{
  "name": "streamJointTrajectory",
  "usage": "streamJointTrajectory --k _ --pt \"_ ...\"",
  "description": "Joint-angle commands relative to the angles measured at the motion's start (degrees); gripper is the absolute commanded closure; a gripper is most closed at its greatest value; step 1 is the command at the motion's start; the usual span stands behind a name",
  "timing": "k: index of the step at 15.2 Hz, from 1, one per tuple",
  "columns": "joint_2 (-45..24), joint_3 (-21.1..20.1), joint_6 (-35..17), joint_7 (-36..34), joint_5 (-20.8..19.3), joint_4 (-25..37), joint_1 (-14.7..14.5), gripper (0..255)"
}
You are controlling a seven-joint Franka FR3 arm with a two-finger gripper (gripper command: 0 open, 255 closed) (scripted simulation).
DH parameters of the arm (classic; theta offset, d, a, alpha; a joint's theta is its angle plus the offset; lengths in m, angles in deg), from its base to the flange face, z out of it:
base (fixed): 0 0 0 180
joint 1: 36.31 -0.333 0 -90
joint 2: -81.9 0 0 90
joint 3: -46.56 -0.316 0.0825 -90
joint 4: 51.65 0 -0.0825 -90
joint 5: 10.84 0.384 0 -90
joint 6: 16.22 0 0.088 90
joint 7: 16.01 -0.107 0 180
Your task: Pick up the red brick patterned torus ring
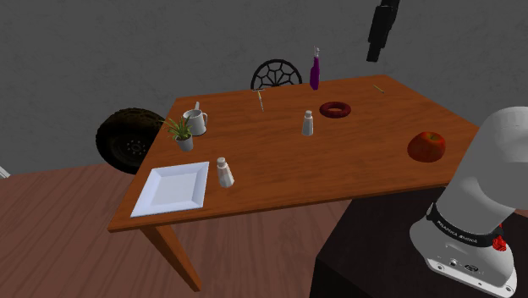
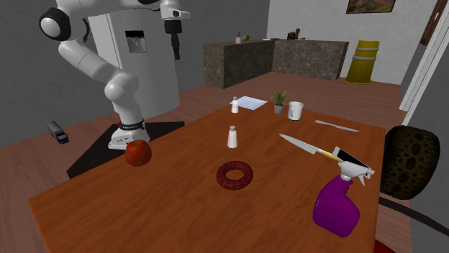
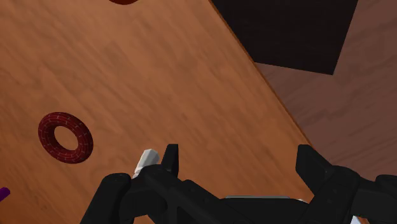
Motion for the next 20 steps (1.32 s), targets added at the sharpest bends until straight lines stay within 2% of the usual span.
streamJointTrajectory --k 1,11,20 --pt "0.0 0.0 0.0 0.0 0.0 0.0 0.0 0" --pt "-8.49 10.18 -16.6 8.33 -4.93 -6.67 2.26 0" --pt "-22.88 19.61 -31.55 16.63 -5.64 -6.01 2.9 0"
